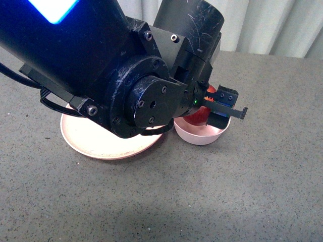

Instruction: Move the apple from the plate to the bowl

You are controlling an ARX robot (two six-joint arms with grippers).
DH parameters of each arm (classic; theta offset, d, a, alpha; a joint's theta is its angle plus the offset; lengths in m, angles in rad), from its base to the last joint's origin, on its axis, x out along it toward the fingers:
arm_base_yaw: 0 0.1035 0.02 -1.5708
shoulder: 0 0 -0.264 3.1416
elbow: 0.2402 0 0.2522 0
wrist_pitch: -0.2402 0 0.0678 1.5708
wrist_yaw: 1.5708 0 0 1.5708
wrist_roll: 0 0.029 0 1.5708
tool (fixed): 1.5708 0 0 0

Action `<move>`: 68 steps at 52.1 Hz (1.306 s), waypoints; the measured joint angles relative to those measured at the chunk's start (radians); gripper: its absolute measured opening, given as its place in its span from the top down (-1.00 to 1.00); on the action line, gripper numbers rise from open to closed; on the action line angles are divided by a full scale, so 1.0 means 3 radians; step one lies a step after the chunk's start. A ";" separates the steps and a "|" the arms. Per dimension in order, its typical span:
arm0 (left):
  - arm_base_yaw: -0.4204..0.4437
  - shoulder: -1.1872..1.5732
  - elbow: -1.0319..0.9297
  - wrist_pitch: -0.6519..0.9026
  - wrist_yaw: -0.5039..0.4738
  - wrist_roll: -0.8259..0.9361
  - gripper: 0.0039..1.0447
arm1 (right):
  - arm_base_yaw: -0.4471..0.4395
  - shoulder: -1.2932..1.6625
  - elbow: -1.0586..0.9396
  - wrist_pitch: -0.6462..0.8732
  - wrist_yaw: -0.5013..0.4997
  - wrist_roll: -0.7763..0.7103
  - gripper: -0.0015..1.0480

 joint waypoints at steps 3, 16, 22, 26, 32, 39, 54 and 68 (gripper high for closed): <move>-0.0008 0.0014 0.0005 -0.0005 0.0014 0.0010 -0.33 | 0.0000 0.0000 0.0000 0.0000 0.0001 0.0000 -0.82; -0.0011 0.0015 0.0006 -0.0013 0.0052 0.0005 -0.90 | 0.0000 0.0000 0.0000 0.0000 0.0001 0.0000 -0.82; -0.0011 -0.0036 -0.0022 0.0015 0.0057 -0.0041 -0.88 | 0.0000 0.0000 0.0000 0.0000 0.0000 0.0000 -0.82; -0.0006 -0.0184 -0.0126 0.0111 0.0043 -0.0086 -0.88 | 0.0000 0.0000 0.0000 0.0000 0.0000 0.0000 -0.82; 0.0023 -0.0488 -0.0359 0.0284 -0.0036 -0.0181 -0.88 | 0.0000 0.0000 0.0000 0.0000 0.0000 0.0000 -0.82; 0.0095 -0.0855 -0.0711 0.0436 -0.0100 -0.0301 -0.88 | 0.0000 0.0000 0.0000 0.0000 0.0000 0.0000 -0.82; 0.0298 -0.1745 -0.1831 0.0744 -0.0348 -0.0549 -0.88 | 0.0000 0.0000 0.0000 0.0000 0.0001 0.0000 -0.82; 0.0718 -0.3038 -0.2951 0.0449 -0.0670 -0.0684 -0.88 | 0.0000 0.0000 0.0000 0.0000 0.0000 0.0000 -0.82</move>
